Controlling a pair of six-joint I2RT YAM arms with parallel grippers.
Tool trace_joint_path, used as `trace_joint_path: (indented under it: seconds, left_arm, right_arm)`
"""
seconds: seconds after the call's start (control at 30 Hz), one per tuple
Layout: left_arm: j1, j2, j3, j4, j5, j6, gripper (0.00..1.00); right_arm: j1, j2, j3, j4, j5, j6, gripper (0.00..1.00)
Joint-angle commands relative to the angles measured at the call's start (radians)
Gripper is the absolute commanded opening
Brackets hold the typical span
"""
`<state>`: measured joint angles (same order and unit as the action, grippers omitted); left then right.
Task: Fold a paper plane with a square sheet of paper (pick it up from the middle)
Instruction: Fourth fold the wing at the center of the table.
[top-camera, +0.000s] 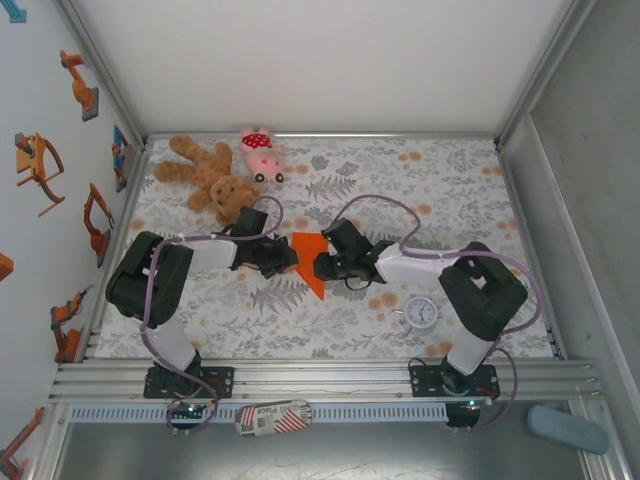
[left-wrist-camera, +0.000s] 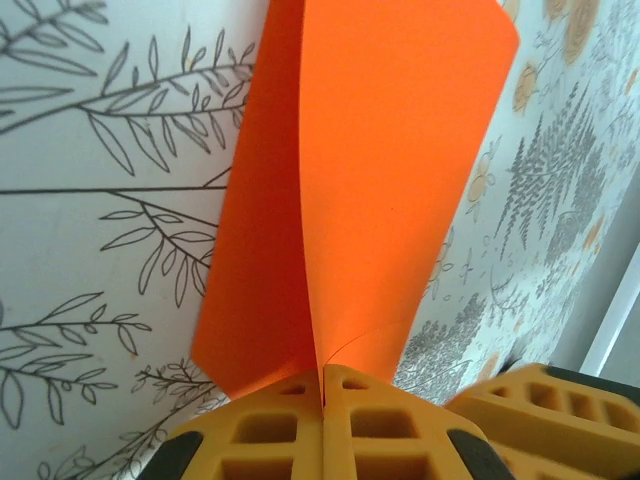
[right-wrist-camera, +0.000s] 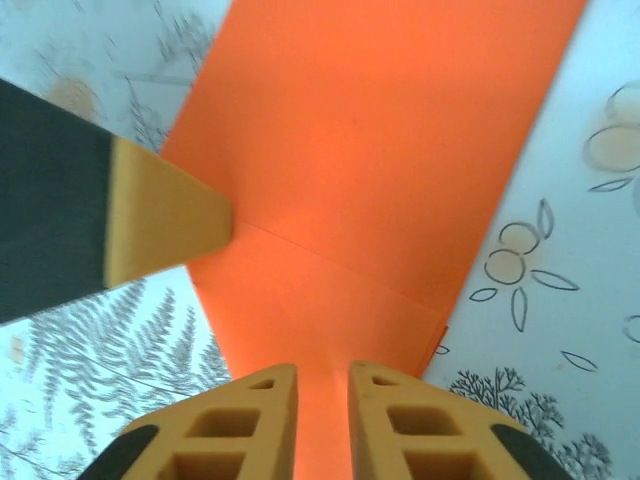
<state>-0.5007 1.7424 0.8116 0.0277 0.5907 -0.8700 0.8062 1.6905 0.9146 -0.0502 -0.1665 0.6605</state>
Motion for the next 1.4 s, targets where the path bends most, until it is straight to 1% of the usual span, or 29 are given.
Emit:
trace_joint_path:
  seconds: [0.0,0.03,0.1,0.13,0.23,0.3,0.4,0.53,0.63,0.77,0.93,1.1,1.37]
  left_arm:
    - [-0.003,-0.082,0.002,-0.029,-0.058,-0.064,0.02]
    - [-0.011,-0.101,0.001,-0.039,-0.091,-0.085,0.02]
    - [-0.034,-0.133,0.008,-0.071,-0.163,-0.118,0.02]
    - [-0.045,-0.143,0.019,-0.097,-0.199,-0.13,0.02]
    - [-0.067,-0.162,0.05,-0.166,-0.297,-0.164,0.02]
    - [-0.077,-0.165,0.059,-0.179,-0.34,-0.192,0.02]
    - [-0.088,-0.154,0.071,-0.193,-0.374,-0.216,0.02]
    - [-0.098,-0.129,0.087,-0.19,-0.369,-0.24,0.02]
    - [-0.104,-0.116,0.096,-0.189,-0.363,-0.247,0.02]
    - [-0.105,-0.11,0.096,-0.19,-0.358,-0.257,0.02]
    - [-0.107,-0.114,0.096,-0.195,-0.354,-0.261,0.03]
    - [-0.106,-0.118,0.092,-0.191,-0.348,-0.265,0.03]
    - [-0.107,-0.118,0.09,-0.195,-0.344,-0.267,0.03]
  right_arm:
    - [-0.003,-0.091,-0.023,-0.024,0.099,-0.101,0.25]
    - [0.002,-0.11,-0.031,-0.028,0.128,-0.116,0.28]
    - [0.014,-0.14,-0.043,-0.036,0.183,-0.141,0.4]
    - [0.027,-0.15,-0.045,-0.042,0.217,-0.154,0.44]
    - [0.07,-0.166,-0.049,-0.042,0.292,-0.194,0.49]
    - [0.095,-0.159,-0.046,-0.036,0.313,-0.216,0.48]
    - [0.132,-0.117,-0.026,-0.031,0.332,-0.26,0.43]
    - [0.191,-0.062,-0.013,0.012,0.335,-0.328,0.39]
    - [0.208,-0.016,-0.003,0.03,0.325,-0.342,0.36]
    - [0.211,0.021,0.01,0.048,0.314,-0.341,0.35]
    - [0.211,0.055,0.027,0.053,0.358,-0.337,0.32]
    - [0.211,0.081,0.032,0.051,0.361,-0.339,0.28]
    - [0.21,0.088,0.026,0.045,0.401,-0.337,0.28]
